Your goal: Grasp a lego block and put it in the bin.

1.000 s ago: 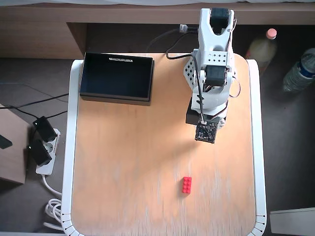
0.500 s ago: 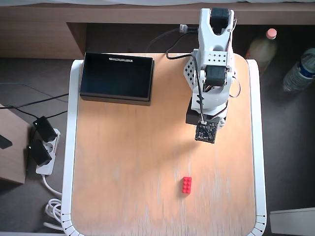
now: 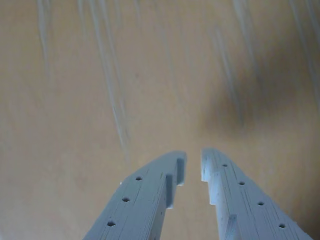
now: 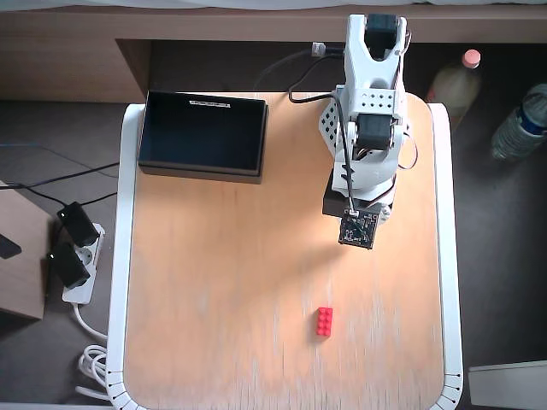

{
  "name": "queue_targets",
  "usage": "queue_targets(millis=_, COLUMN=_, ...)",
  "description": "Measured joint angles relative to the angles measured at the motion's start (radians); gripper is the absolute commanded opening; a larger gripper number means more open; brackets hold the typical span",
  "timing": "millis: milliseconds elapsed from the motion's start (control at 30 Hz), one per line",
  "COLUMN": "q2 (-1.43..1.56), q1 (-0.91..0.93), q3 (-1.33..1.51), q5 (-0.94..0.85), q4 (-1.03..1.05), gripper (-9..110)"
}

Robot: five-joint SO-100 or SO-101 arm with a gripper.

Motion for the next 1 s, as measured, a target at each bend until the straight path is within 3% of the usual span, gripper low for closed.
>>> queue_targets(millis=533, q2=0.0, q1=0.0, q3=0.0, q5=0.249, q4=0.0, gripper=0)
queue_targets(millis=667, q2=-0.015, q1=0.005, q3=0.0, q5=0.258, q4=-0.087, gripper=0)
queue_targets(millis=1000, q2=-0.353, q1=0.049, q3=-0.104, q5=0.258, q4=-0.247, gripper=0)
